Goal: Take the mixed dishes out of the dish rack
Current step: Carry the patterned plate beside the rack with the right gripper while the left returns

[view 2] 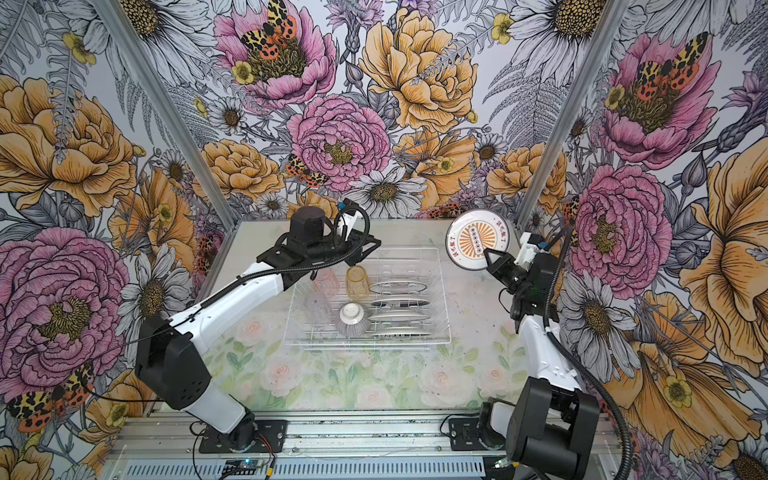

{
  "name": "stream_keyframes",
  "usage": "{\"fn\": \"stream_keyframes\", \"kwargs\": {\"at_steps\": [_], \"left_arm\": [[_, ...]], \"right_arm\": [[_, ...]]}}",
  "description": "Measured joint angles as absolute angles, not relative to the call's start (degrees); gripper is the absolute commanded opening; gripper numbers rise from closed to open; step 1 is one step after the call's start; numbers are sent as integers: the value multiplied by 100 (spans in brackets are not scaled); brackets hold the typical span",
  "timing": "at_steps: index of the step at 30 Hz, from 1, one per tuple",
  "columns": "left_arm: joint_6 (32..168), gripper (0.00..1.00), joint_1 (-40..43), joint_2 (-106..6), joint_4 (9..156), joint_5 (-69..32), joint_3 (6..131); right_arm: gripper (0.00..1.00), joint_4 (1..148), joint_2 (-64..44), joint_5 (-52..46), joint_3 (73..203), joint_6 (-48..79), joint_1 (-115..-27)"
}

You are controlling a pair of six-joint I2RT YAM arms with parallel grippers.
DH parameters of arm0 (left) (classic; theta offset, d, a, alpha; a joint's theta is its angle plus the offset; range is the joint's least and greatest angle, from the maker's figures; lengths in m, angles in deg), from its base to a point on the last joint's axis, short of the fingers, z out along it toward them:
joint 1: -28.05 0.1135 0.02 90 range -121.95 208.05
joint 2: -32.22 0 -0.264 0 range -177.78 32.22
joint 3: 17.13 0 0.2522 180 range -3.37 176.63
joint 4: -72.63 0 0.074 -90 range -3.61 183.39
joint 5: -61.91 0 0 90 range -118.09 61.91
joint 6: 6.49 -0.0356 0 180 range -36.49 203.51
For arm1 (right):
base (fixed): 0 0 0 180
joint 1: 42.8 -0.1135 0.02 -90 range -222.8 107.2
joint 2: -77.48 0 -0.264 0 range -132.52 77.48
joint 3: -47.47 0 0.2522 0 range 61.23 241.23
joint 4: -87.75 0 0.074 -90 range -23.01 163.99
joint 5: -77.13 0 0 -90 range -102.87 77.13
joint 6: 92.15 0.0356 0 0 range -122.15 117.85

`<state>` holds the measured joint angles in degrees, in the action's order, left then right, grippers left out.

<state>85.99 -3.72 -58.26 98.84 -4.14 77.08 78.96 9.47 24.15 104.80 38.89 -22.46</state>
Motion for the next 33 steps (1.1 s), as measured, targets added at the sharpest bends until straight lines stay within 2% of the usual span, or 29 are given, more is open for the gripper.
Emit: {"fn": "stream_keyframes", "kwargs": {"at_steps": [4,9,16,23,26,33], "left_arm": [[8344,40,-317,-5703,9958,-722,7552],[8007,40,-448,-5738,10203,-1208,7301],[7751,39,-562,-5745,10260,-1262,7288],[7537,39,-687,-5745,10273,-1383,7279],[7456,39,-711,-5745,10293,-1398,7279],[7399,39,-715,-5745,10314,-1398,7279]], "right_arm": [[0,7103,901,1912,10478,3415,-2086],[0,6773,307,1728,10460,3120,-2043],[0,6753,-725,1962,10449,3065,-2043],[0,7385,-1431,2419,10417,3299,-2043],[7,7509,-1606,2495,10401,3340,-2043],[13,7671,-1922,2686,10441,3336,-2032]]}}
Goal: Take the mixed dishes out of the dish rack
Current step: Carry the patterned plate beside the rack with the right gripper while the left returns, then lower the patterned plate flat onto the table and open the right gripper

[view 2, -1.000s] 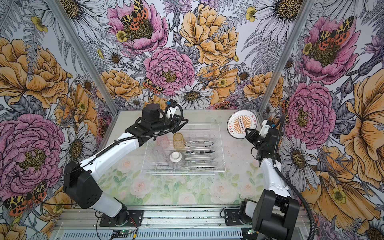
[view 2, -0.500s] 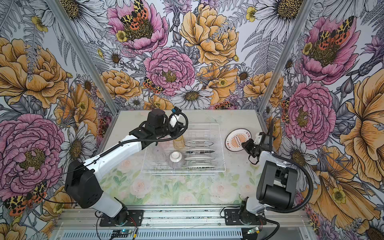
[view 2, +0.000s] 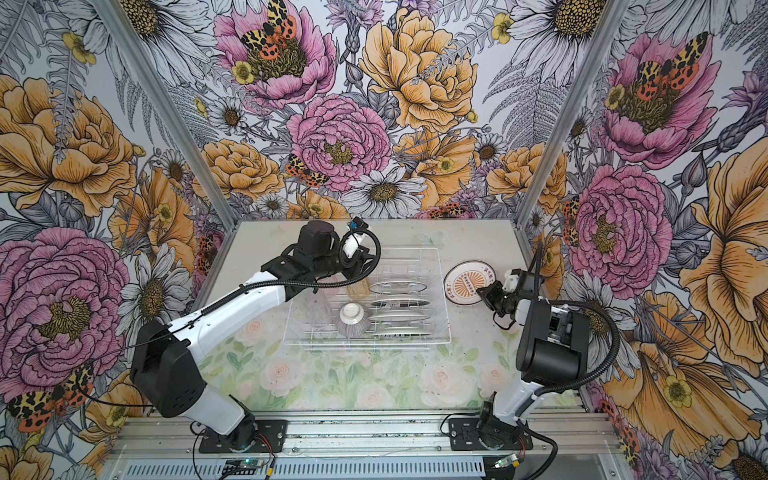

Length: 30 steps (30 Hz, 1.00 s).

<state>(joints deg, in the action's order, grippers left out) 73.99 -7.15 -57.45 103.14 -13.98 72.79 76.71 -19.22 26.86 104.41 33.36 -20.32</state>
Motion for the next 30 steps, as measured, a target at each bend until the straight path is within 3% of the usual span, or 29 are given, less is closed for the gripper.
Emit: {"fn": "stream_keyframes", "kwargs": {"at_steps": [16,30], "left_arm": [[7284,41,-735,-5964,10730,-1398,7362],[7253,39,-735,-6084,10990,-1452,7533]], "right_arm": [[39,6843,-2121,1993,10698,2774,-2032],[45,6502,-1927,1455,10738,2490,-2032]]}}
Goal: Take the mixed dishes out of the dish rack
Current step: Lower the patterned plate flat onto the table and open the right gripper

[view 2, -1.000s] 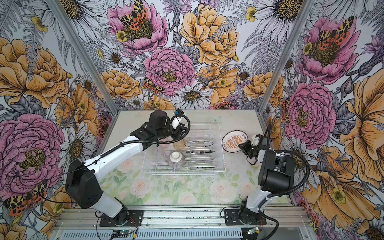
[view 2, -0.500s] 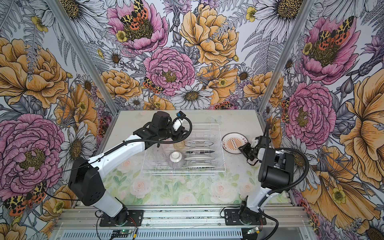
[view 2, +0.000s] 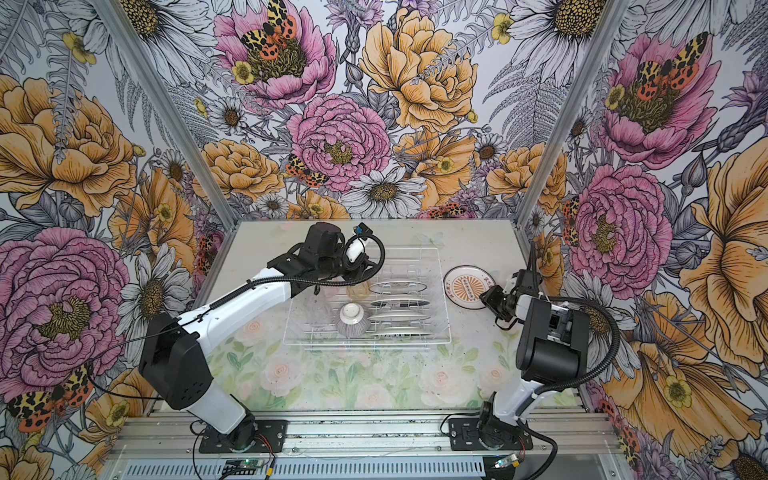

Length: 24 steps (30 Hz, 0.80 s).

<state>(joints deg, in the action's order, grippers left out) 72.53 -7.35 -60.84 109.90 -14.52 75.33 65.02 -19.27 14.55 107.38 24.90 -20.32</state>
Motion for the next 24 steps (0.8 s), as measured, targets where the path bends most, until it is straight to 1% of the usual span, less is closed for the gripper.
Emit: {"fn": "stream_keyframes", "kwargs": {"at_steps": [2,4,8,9,12,15,16,17,20,22,24], "left_arm": [[7255,41,-735,-6149,11040,-1437,7594],[7238,47,-735,-6195,11066,-1413,7620],[7235,47,-735,-6206,11121,-1387,7624],[7231,49,-735,-6206,11128,-1374,7624],[7137,68,-735,-6206,11163,-1350,7624],[7050,82,-754,-6206,11215,-1332,7666],[6993,85,-781,-6206,11243,-1332,7703],[6956,86,-809,-6206,11270,-1332,7745],[6685,86,-999,-6230,11434,-1361,7933],[6468,83,-1159,-6324,11584,-1378,8134],[6304,78,-1279,-6409,11639,-1383,8232]], "right_arm": [[47,6502,-1922,1451,10738,2473,-2032],[51,6497,-1909,1438,10738,2468,-2032],[55,6344,-1793,1311,10736,2422,-1992],[56,6292,-1750,1271,10731,2425,-1970],[56,6076,-1505,1175,10679,2374,-1866],[57,5842,-1103,1079,10670,2339,-1824],[57,5785,-954,1068,10672,2328,-1817],[57,5743,-836,1068,10672,2322,-1820],[58,5555,-438,1068,10696,2298,-1916],[58,5444,-259,1068,10733,2278,-2005],[58,5383,-130,1070,10784,2256,-2073]]}}
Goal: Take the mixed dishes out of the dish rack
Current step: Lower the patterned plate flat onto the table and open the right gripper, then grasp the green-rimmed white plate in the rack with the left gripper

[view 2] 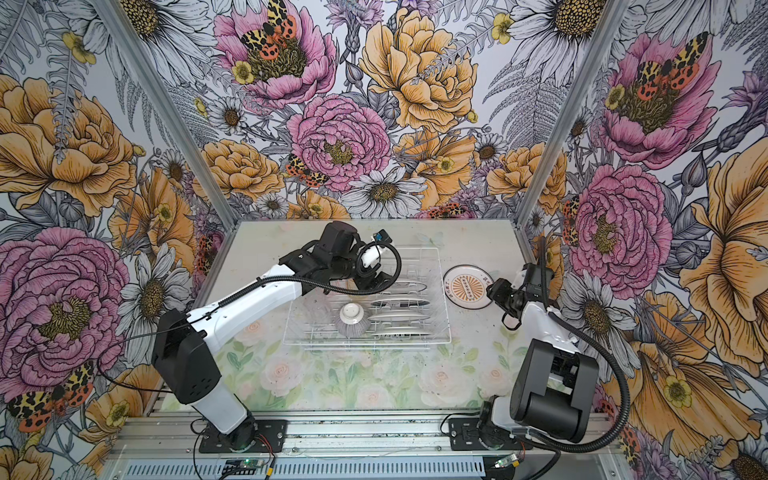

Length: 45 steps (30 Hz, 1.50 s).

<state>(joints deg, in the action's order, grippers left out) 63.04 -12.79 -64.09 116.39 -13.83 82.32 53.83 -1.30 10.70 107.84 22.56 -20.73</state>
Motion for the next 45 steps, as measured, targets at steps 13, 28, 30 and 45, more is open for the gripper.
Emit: {"fn": "stream_keyframes", "kwargs": {"at_steps": [13,28,30,45], "left_arm": [[5203,63,-1535,-7373,12599,-1785,9207],[4645,42,-1598,-7972,12990,-2180,9629],[4604,42,-1598,-7988,12994,-2215,9688],[4265,17,-1768,-8311,12992,-2985,9985]], "right_arm": [[58,5085,560,1114,11133,2241,-2596],[58,5040,696,1114,11133,2245,-2596],[58,5042,713,1114,11133,2261,-2596],[58,5042,740,1116,11133,2258,-2596]]}}
